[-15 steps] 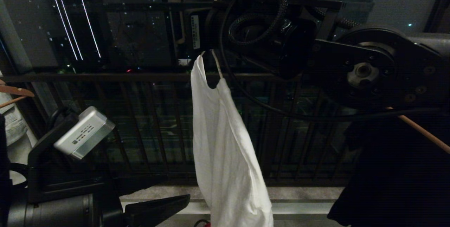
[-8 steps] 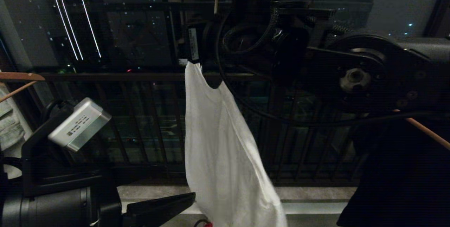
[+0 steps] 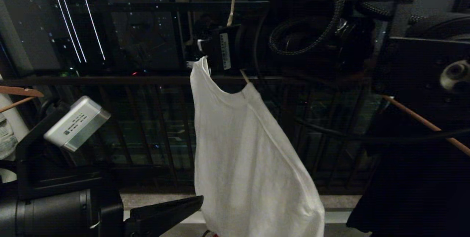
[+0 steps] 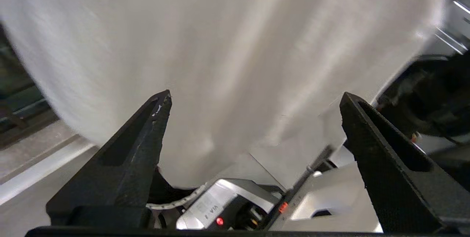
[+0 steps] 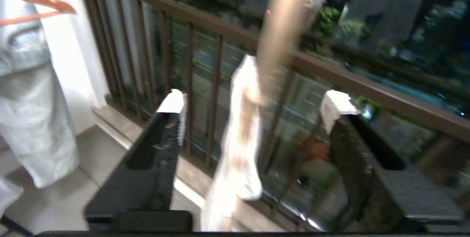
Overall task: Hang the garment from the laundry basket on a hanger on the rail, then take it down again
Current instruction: Take the clothes off the clothes rack
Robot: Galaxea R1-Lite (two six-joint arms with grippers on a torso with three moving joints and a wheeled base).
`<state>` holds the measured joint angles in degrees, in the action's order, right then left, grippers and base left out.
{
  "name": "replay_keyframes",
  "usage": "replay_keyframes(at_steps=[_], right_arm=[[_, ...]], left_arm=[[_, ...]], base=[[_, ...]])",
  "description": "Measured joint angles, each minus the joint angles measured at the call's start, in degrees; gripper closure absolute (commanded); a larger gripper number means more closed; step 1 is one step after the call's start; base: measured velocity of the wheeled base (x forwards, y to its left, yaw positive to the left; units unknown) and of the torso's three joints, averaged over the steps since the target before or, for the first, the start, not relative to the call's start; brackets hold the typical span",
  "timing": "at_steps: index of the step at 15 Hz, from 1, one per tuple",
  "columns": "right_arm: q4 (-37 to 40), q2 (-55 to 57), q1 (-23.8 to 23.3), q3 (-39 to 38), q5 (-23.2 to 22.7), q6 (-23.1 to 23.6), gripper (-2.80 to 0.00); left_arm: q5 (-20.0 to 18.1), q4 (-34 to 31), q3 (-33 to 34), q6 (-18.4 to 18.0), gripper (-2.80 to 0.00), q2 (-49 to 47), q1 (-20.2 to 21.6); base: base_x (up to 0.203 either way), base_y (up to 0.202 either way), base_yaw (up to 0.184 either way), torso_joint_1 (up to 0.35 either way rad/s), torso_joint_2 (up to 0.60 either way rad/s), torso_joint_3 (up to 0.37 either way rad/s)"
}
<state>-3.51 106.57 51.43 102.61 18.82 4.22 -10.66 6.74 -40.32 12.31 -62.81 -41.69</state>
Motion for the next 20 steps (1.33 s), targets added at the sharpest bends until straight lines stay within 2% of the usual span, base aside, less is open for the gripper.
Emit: replay_keyframes(at_steps=[4, 5, 15, 20], right_arm=[[8.36, -6.65, 0.0, -4.33, 2.48, -4.01, -2.8], [10.65, -8.61, -0.03, -5.82, 2.56, -5.41, -2.8], [24.61, -33.21, -0.25, -24.8, 2.78, -7.09, -2.8], [29.2, -42.72, -0.58, -31.66, 2.7, -7.06, -2.8]], left_arm=[[2.34, -0.1, -0.9, 0.04, -2.8, -0.2, 0.02], [2.86, -0.1, -1.05, 0.06, 0.0, -0.29, 0.02], [2.5, 0.45, -2.83, 0.48, 0.0, -2.65, -0.15], [-0.84, 0.78, -7.65, 0.81, 0.0, -11.24, -0.54]], base=[[0.0, 0.0, 0.0, 0.0, 0.0, 0.0], [0.0, 0.0, 0.0, 0.0, 0.0, 0.0], [0.0, 0.0, 0.0, 0.0, 0.0, 0.0], [0.0, 0.0, 0.0, 0.0, 0.0, 0.0]])
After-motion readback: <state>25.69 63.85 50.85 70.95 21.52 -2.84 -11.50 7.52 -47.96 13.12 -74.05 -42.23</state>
